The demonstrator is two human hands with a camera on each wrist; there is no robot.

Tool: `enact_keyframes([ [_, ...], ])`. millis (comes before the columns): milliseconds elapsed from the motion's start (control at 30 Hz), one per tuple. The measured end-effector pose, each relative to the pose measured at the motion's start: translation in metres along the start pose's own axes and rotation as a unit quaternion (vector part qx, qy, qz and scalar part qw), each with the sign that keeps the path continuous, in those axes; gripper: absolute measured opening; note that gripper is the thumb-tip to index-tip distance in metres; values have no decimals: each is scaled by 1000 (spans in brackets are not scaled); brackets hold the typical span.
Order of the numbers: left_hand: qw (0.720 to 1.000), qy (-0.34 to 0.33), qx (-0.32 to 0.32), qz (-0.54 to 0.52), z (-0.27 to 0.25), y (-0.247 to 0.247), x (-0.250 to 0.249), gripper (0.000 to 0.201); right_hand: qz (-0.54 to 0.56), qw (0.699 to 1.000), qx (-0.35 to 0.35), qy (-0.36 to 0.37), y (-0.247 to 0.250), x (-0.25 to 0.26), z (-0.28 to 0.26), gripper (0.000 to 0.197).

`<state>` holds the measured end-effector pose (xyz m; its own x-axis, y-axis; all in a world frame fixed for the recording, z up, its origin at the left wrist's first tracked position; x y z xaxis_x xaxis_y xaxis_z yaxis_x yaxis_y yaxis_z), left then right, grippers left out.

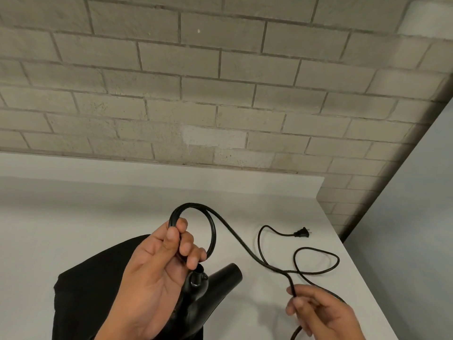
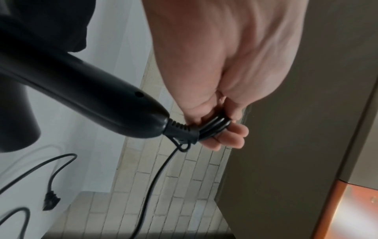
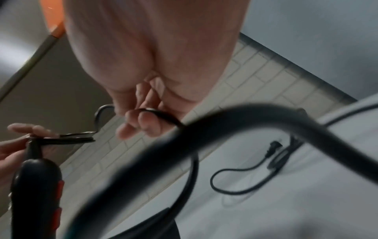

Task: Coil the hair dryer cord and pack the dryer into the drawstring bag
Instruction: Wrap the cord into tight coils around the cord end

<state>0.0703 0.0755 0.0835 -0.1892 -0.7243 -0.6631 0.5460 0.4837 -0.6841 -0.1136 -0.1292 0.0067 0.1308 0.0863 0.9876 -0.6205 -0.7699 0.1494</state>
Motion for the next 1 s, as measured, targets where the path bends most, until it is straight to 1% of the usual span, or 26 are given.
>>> enact_keyframes([
  [33, 1000, 1, 3, 5, -1, -2, 1, 46, -22, 998, -55, 26, 8, 9, -3, 41],
  [67, 1000, 2, 8, 12, -1, -4, 1, 46, -61, 991, -98, 73, 10, 25, -10, 34],
  [100, 1000, 3, 13, 18, -2, -6, 2, 46, -111, 975, -139, 131, 10, 43, -17, 24],
  [133, 1000, 4, 17, 24, -3, -8, 3, 46, -163, 955, -162, 189, 7, 63, -26, 15],
  [167, 999, 3, 20, 30, -3, -10, 3, 45, -205, 935, -175, 231, 4, 79, -32, 10],
  [267, 998, 1, 24, 52, -5, -12, 2, 45, -332, 872, -181, 311, -12, 109, -44, 18],
  [367, 997, -2, 26, 71, -6, -14, 1, 45, -427, 808, -191, 358, -21, 130, -53, 20],
  [400, 997, -4, 26, 79, -6, -15, 1, 45, -447, 792, -186, 371, -25, 135, -56, 21],
  [433, 996, -7, 26, 86, -6, -16, 0, 44, -458, 784, -177, 380, -29, 140, -59, 21],
  [667, 990, -28, 37, 136, -10, -23, 3, 44, -484, 752, -136, 426, -48, 160, -70, 21],
  [867, 982, -30, 67, 174, -13, -30, 6, 41, -468, 754, -112, 448, -56, 172, -71, 18],
  [1000, 976, -26, 106, 190, -16, -38, 10, 27, -447, 766, -95, 452, -59, 180, -70, 18],
])
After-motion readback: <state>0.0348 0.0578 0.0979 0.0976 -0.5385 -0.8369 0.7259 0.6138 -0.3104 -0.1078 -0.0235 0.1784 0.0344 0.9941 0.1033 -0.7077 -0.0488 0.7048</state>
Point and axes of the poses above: each hand's wrist, its own z-axis towards the middle knuckle, its own y-axis out of the back of the hand, x = y × z, the point moved 10 cm from there along z, towards the middle knuckle, and after that the axes turned 12 degrees about -y, right-handed, at the moved point
